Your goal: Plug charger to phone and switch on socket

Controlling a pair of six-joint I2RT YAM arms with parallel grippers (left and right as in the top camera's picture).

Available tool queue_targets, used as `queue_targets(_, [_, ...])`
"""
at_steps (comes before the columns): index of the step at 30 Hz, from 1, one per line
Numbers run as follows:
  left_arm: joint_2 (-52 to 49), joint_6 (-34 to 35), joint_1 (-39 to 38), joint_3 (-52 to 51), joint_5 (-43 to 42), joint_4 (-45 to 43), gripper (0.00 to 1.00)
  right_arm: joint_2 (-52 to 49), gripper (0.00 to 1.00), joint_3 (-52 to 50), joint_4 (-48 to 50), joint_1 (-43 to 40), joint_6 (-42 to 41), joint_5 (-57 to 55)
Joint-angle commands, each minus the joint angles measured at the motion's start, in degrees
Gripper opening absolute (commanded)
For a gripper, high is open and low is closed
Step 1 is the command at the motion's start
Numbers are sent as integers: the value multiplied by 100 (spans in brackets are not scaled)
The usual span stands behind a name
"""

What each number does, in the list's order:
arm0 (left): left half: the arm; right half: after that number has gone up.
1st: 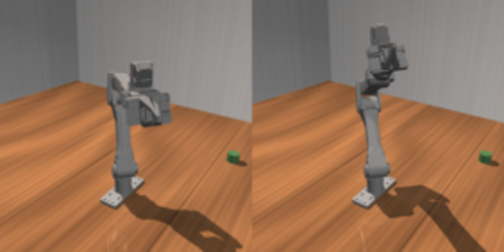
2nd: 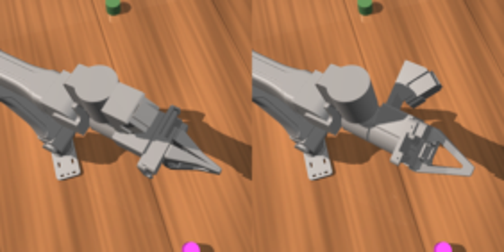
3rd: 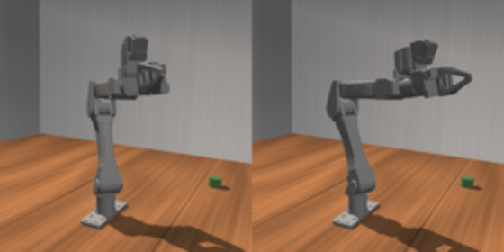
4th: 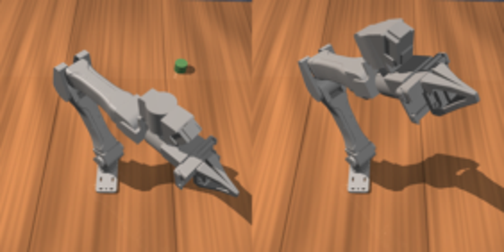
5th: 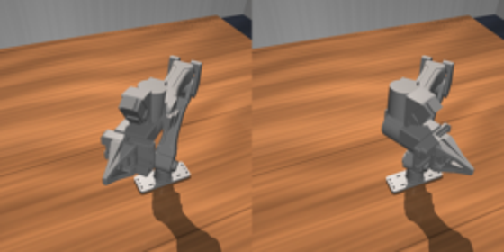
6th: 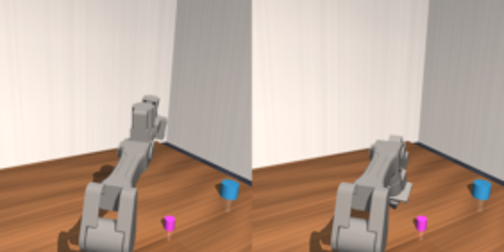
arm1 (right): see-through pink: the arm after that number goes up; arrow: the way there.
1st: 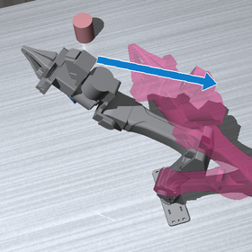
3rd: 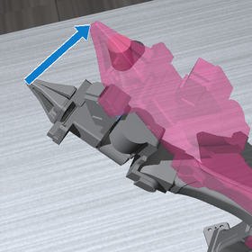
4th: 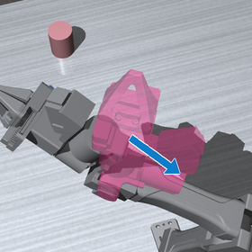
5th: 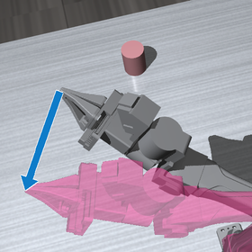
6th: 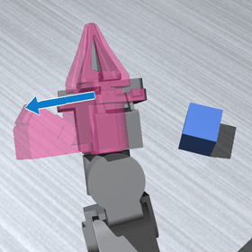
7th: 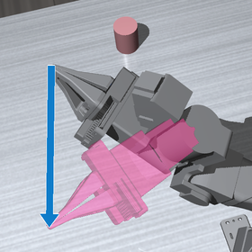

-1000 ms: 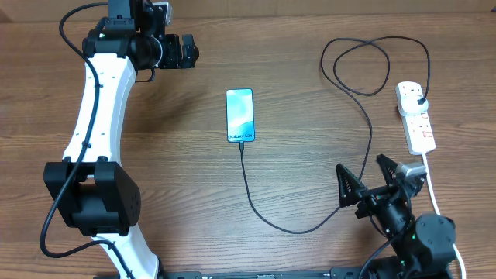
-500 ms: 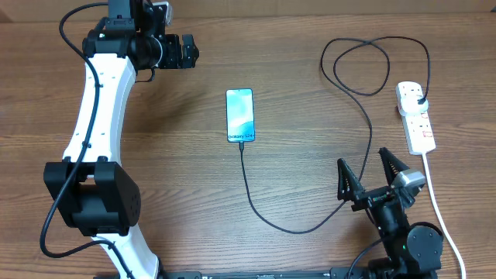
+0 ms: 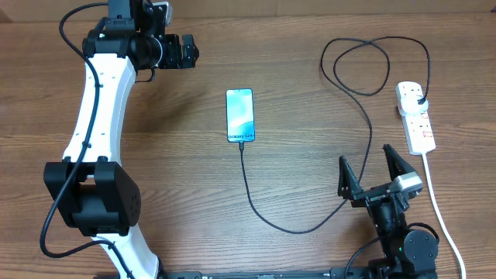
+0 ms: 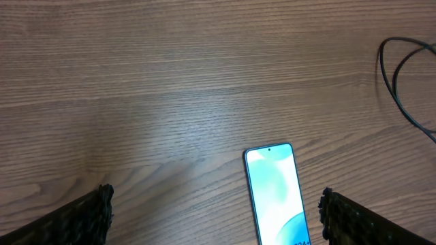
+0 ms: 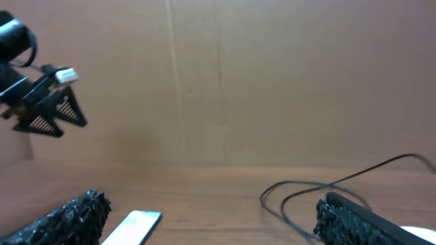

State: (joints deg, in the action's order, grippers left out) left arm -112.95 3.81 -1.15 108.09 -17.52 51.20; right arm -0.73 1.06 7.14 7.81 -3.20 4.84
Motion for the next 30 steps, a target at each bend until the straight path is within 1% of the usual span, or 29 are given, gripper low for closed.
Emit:
queue_targets(1, [-31,-149,-37,-13,13,-9,100,59,100,-61,-22,-118,48,-181])
queue_targets(3, [-31,-149,-37,-13,13,-7,100,59,100,-61,-195,-181,48,-179])
queue_targets(9, [-31,-149,-37,-13,13,-9,100,59,100,-61,-1224,-321,46,-210])
queue_targets(13, [-31,-149,-37,-13,13,-9,100,57,100,-59,-1207,-317,205,-289])
queue_targets(30, [-31,-151,-37,-13,13,-9,100,57,100,-59,-1196,-306,111,-284])
